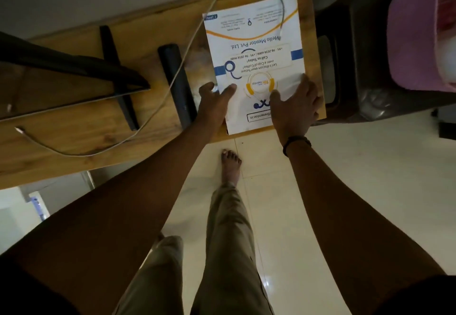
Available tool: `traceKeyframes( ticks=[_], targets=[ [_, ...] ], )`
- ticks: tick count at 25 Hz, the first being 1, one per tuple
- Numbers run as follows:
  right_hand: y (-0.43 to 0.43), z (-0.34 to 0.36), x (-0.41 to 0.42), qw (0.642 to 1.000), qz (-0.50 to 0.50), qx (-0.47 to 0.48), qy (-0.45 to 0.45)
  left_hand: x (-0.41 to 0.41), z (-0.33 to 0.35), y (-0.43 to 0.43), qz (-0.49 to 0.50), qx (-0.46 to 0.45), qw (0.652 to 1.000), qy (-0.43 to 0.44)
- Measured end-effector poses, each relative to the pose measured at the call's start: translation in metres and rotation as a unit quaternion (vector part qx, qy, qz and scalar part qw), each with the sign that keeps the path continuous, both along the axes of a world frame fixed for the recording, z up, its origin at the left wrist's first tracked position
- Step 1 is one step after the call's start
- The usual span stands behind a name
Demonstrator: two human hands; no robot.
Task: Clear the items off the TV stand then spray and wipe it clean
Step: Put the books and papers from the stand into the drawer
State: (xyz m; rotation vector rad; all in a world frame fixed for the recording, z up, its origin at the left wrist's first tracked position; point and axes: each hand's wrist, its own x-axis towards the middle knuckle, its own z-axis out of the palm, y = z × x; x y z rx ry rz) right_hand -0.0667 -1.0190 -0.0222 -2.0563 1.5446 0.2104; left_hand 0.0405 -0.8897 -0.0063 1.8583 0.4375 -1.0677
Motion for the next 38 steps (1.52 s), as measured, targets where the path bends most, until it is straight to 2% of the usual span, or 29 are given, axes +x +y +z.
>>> traceKeyframes(
  ticks=[4, 10, 12, 14, 16, 18, 20, 24, 30, 33, 38],
  targets=[
    [-0.006, 0.013, -0.014, 0.982, -0.075, 0.113, -0.135, -0.011, 0.021, 0.012, -0.021, -0.053, 0.998, 0.014],
    [0.031, 0.037, -0.044, 0.974, -0.088, 0.187, -0.094, -0.027, 0.07, 0.08, 0.05, -0.121, 0.99, 0.052],
    [0.045, 0.051, -0.043, 0.941, -0.121, 0.282, -0.141, -0.033, 0.084, 0.112, 0.065, -0.134, 0.985, 0.085],
    [0.062, 0.07, -0.044, 0.881, -0.195, 0.387, -0.191, -0.038, 0.095, 0.146, 0.073, -0.141, 0.981, 0.114],
    [0.079, 0.085, -0.048, 0.853, -0.211, 0.426, -0.215, -0.041, 0.1, 0.175, 0.081, -0.171, 0.971, 0.146],
    [0.109, 0.099, -0.053, 0.85, -0.2, 0.422, -0.243, -0.047, 0.107, 0.209, 0.069, -0.203, 0.965, 0.151],
    [0.145, 0.111, -0.062, 0.852, -0.184, 0.417, -0.255, -0.052, 0.114, 0.248, 0.028, -0.204, 0.972, 0.116],
    [0.243, 0.114, -0.079, 0.887, -0.109, 0.406, -0.192, -0.074, 0.124, 0.358, -0.006, -0.2, 0.977, 0.073],
    [0.46, 0.107, -0.085, 0.892, -0.02, 0.441, -0.095, -0.128, 0.141, 0.593, 0.084, -0.165, 0.982, 0.041],
    [0.574, 0.109, -0.078, 0.878, 0.046, 0.472, -0.064, -0.149, 0.154, 0.703, 0.135, -0.128, 0.982, 0.024],
    [0.69, 0.105, -0.046, 0.876, 0.164, 0.453, -0.004, -0.16, 0.149, 0.817, 0.195, -0.067, 0.979, 0.003]
  ],
)
